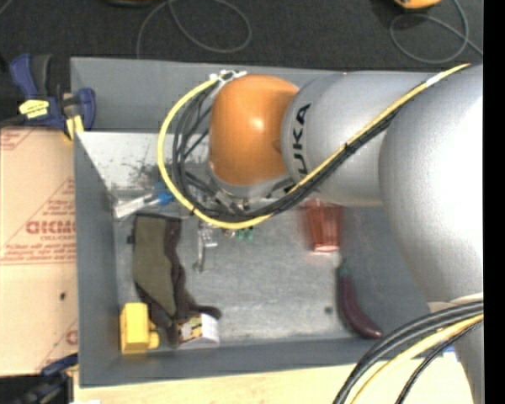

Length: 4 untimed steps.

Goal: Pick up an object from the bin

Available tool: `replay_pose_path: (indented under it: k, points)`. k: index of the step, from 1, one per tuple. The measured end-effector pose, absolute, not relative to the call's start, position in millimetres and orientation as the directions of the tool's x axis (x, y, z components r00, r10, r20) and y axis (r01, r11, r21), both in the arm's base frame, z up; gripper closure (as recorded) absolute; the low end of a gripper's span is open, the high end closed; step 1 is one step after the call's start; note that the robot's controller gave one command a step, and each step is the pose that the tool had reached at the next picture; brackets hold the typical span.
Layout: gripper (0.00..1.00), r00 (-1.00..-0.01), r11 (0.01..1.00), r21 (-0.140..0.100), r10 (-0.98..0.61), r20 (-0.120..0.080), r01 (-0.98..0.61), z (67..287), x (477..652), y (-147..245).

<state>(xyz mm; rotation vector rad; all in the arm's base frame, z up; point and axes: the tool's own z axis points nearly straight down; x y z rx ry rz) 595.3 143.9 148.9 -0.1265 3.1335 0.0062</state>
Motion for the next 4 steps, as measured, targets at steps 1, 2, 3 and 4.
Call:
replay_pose_path:
  k: [1, 2, 3, 4]
  points:
    - [0.00, -0.984, 0.984, -0.002, -0.179, -0.007, -0.179, 125, 590.7, 152]
    - [1.00, -0.794, 0.794, -0.001, -0.608, -0.014, -0.608, 75, 592.0, 179]
    - [0.00, -0.795, 0.795, 0.000, -0.606, -0.012, -0.606, 74, 591.3, 179]
    - [0.00, -0.796, 0.796, 0.000, -0.606, -0.012, -0.606, 74, 591.3, 179]
